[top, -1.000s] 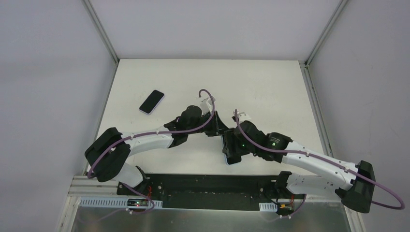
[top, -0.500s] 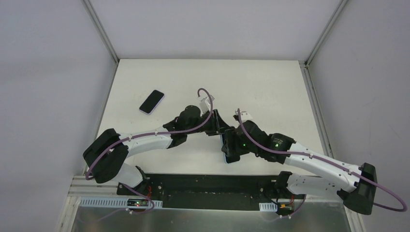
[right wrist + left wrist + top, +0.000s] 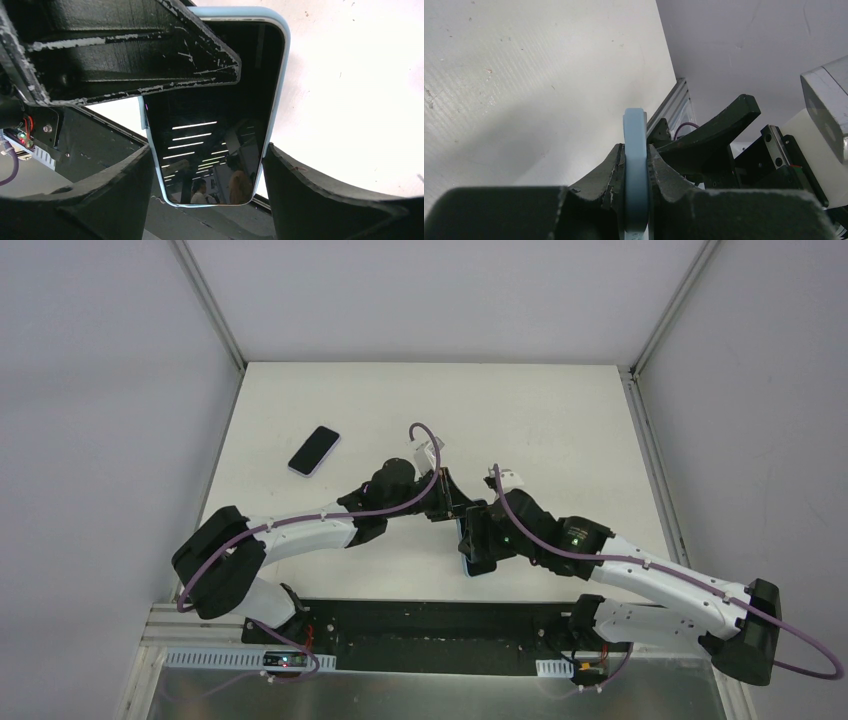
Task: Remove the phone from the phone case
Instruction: Pick up the phone at the center of the board.
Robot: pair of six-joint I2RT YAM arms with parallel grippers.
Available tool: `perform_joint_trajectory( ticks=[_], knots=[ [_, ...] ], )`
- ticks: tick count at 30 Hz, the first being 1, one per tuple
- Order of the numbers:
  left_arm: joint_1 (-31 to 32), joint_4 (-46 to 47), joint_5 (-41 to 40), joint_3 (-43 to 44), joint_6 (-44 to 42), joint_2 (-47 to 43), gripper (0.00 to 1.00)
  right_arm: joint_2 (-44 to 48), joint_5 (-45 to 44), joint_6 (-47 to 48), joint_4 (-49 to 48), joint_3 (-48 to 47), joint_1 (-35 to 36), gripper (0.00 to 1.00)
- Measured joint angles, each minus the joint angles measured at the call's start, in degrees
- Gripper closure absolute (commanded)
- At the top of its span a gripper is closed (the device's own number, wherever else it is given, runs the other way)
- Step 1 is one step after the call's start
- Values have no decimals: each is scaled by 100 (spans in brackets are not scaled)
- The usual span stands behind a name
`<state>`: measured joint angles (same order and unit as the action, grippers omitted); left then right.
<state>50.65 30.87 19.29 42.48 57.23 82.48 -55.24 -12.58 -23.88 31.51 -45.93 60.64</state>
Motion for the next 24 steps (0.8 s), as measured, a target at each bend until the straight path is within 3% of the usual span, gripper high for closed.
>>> perform_joint_trajectory(
  ticks=[3, 4, 7, 9, 11, 24],
  knots=[
    [0, 2, 0, 0, 15, 0, 100, 2, -2, 0, 0, 0, 0, 100],
    [0, 2, 0, -2, 15, 0, 100, 2, 0, 0, 0, 0, 0, 93],
    [0, 20, -7, -26, 20, 0, 100, 2, 37, -2, 4, 0, 0, 37],
    [0, 20, -15, -50, 20, -15, 100, 2, 138, -13, 9, 0, -11, 15],
    [-9, 13, -28, -105, 20, -83, 100, 2, 232, -31, -2, 0, -20, 2],
    [-807, -136, -107, -590, -15, -1373, 100, 706, 710, -387, -249, -42, -240, 1]
  ],
)
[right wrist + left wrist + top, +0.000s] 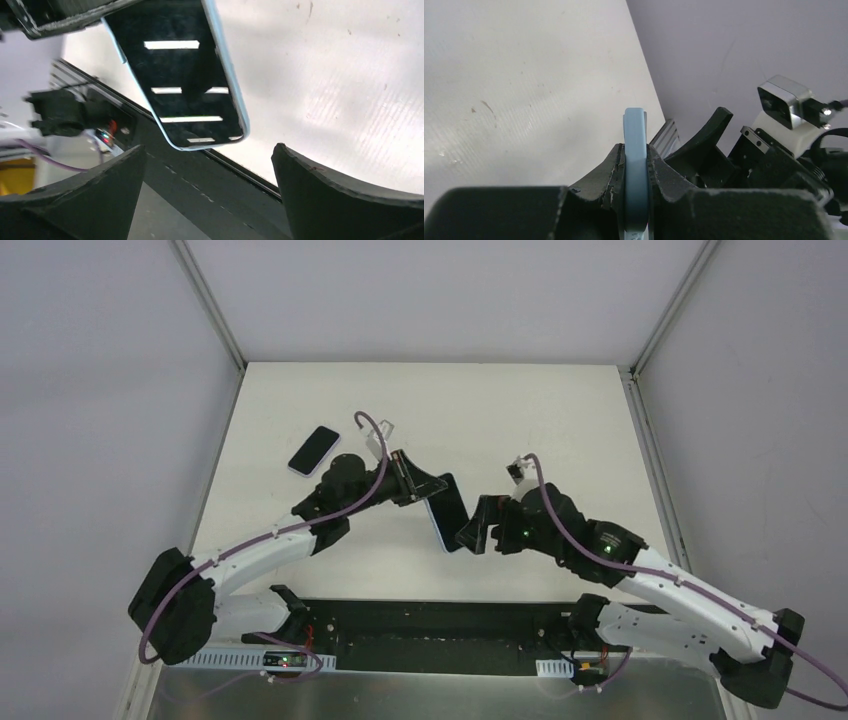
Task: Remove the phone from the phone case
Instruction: Pick up the phone at the center of the board.
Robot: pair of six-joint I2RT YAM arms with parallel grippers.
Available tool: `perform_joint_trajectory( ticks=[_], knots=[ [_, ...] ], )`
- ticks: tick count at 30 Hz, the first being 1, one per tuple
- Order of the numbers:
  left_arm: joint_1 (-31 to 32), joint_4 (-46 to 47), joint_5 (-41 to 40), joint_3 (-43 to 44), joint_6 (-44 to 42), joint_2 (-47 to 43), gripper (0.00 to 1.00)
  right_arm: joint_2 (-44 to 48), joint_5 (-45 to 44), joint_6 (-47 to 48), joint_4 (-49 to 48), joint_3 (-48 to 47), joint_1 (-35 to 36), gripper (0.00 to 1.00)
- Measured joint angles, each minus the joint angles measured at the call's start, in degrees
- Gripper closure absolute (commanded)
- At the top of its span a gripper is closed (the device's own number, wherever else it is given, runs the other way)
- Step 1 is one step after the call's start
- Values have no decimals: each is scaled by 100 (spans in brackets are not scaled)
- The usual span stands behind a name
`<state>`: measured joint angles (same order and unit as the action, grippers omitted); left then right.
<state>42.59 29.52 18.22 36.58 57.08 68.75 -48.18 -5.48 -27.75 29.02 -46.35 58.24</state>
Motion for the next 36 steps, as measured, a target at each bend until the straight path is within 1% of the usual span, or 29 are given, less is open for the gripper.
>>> perform_joint_trajectory(
  ticks=[2, 4, 7, 9, 12, 18, 19, 20, 21, 23, 25, 30, 34, 36],
  knots=[
    [-177, -2, -28, -98, 2, -343, 100, 245, 76, -133, -155, 52, -232, 1],
    [-328, -9, -37, -190, 0, -704, 100, 557, 337, -321, -481, 254, -581, 1],
    [-448, -24, -52, -289, -20, -1228, 100, 988, 1001, -730, -1123, 780, -1244, 1],
    [-476, -24, -42, -334, -66, -1578, 100, 1062, 1480, -990, -1517, 1027, -1561, 3],
    [-479, -20, 0, -363, -116, -1993, 100, 935, 2114, -1362, -2192, 1226, -1751, 7],
    [-479, 68, 219, -367, -142, -2465, 100, 629, 3056, -2094, -3657, 1458, -1923, 16],
    [-479, 208, 343, -374, -118, -2496, 100, 415, 3357, -2378, -4365, 1458, -1954, 21],
    [-479, 223, 374, -374, -111, -2494, 100, 398, 3375, -2396, -4402, 1458, -1954, 30],
    [-479, 267, 433, -374, -98, -2487, 100, 321, 3471, -2463, -4579, 1458, -1954, 33],
    [-479, 334, 533, -374, -85, -2481, 100, 96, 3683, -2706, -5012, 1449, -1954, 37],
    [-479, 424, 597, -374, -74, -2470, 100, -146, 3884, -2940, -5362, 1440, -1952, 39],
    [-481, 595, 715, -374, -61, -2367, 100, -485, 4245, -3320, -5829, 1399, -1941, 48],
    [-479, 647, 752, -374, -26, -2243, 100, -542, 4417, -3425, -5960, 1307, -1875, 55],
    [-479, 717, 780, -374, 22, -2218, 100, -564, 4463, -3421, -5958, 1263, -1832, 60]
  ],
)
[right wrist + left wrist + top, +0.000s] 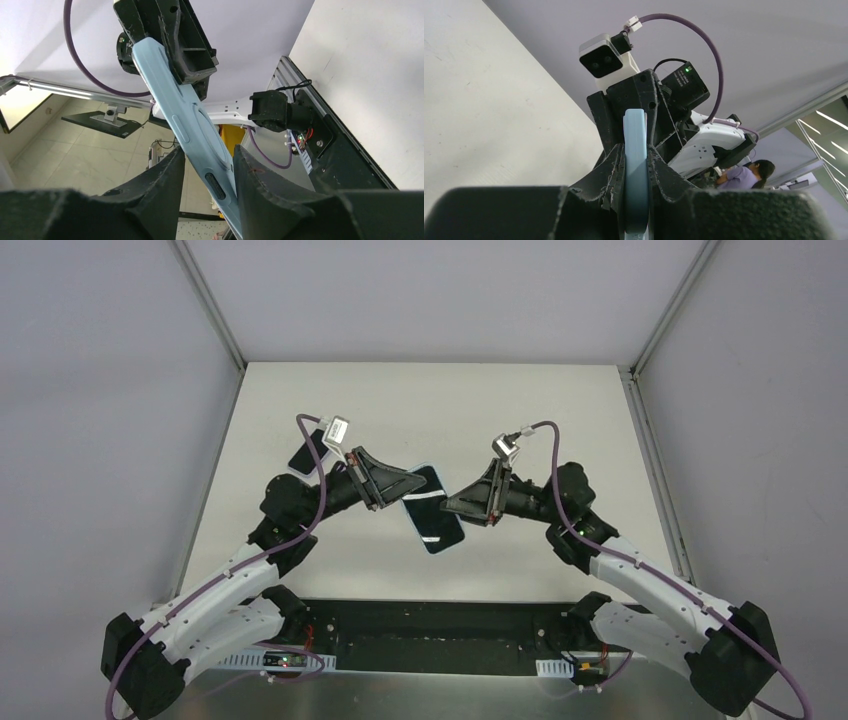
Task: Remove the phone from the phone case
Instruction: Pick up the phone at the center of the board.
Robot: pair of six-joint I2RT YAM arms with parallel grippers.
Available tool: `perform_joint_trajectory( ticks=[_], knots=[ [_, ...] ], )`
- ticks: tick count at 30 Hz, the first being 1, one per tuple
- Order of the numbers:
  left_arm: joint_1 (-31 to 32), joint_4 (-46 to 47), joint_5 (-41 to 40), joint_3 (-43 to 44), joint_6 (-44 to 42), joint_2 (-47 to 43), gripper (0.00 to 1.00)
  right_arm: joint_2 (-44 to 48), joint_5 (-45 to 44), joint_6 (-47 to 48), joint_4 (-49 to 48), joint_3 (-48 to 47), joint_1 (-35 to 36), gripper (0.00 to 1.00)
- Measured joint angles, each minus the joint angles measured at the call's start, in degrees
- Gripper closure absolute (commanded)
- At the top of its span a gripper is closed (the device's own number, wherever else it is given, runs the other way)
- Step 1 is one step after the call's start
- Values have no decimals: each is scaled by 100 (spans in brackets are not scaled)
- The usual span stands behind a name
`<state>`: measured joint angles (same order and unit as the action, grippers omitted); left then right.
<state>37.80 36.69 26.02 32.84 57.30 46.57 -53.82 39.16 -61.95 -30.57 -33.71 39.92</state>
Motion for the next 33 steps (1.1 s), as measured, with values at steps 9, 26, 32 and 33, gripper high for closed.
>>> perform_joint_trajectory(
  ticks=[9, 26, 32, 33],
  knots=[
    [-7, 26, -57, 0, 319, 11, 100, 28, 120, 529, 229, -282, 127, 100],
    [-2, 243, -44, -136, 540, 422, 51, 234, 188, 1233, 1829, -529, -79, 100],
    [-4, 289, 59, -234, 695, 439, 49, 251, 420, 1408, 1958, -560, -269, 100],
    [-2, 313, 66, -262, 721, 439, 46, 251, 444, 1423, 1969, -560, -286, 100]
  ],
)
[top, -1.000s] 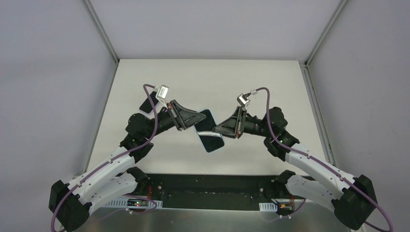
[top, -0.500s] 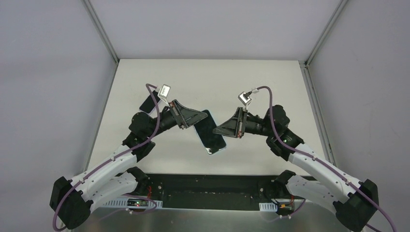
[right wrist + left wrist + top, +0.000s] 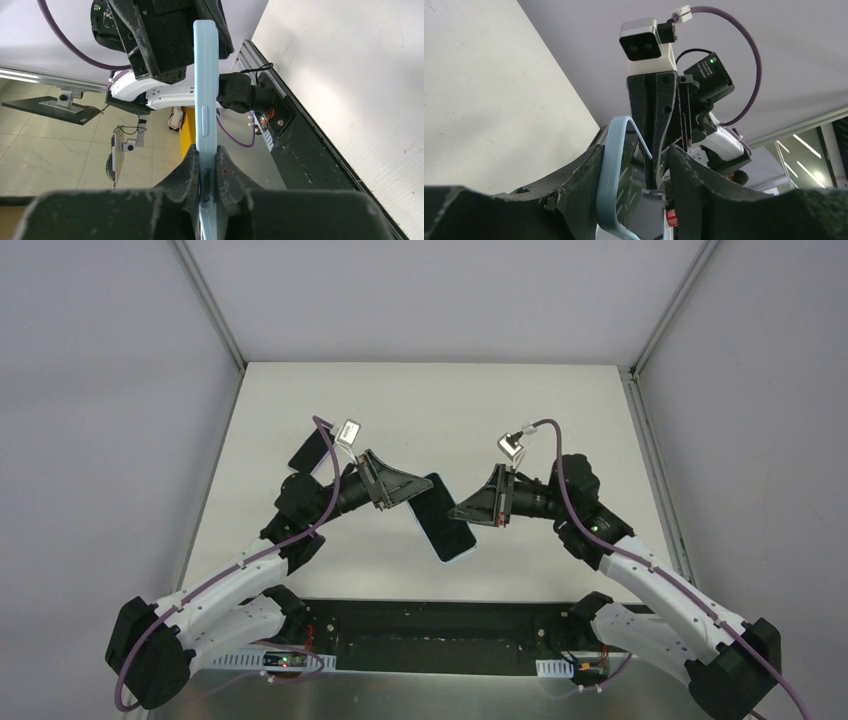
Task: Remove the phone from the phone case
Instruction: Pick up the phone at the center of the board.
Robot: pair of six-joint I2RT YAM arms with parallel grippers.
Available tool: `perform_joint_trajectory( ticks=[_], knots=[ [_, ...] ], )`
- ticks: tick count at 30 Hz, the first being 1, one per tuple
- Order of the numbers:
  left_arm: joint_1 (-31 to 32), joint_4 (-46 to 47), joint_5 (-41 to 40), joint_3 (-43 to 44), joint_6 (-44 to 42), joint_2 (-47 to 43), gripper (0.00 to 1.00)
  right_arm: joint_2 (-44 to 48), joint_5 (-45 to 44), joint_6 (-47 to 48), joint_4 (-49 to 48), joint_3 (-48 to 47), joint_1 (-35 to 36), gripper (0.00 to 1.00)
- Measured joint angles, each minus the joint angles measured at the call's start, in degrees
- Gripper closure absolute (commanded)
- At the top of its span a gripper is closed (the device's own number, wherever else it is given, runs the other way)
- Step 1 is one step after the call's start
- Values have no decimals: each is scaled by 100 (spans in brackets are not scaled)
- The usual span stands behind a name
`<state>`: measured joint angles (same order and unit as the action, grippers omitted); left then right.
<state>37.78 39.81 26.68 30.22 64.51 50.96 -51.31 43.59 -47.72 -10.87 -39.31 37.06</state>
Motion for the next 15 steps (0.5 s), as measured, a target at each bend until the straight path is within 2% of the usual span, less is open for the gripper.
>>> perform_joint_trajectory(
  ticks=[4, 8, 15],
  knots=[
    [0, 50, 46, -101, 94, 2, 36, 0, 17, 24, -11, 0, -52, 100],
    [0, 70, 85, -177, 168, 7, 34, 59, 15, 46, -85, 0, -72, 100],
    [2, 203, 149, -186, 367, 85, 50, 205, 33, 90, -326, 0, -107, 100]
  ],
)
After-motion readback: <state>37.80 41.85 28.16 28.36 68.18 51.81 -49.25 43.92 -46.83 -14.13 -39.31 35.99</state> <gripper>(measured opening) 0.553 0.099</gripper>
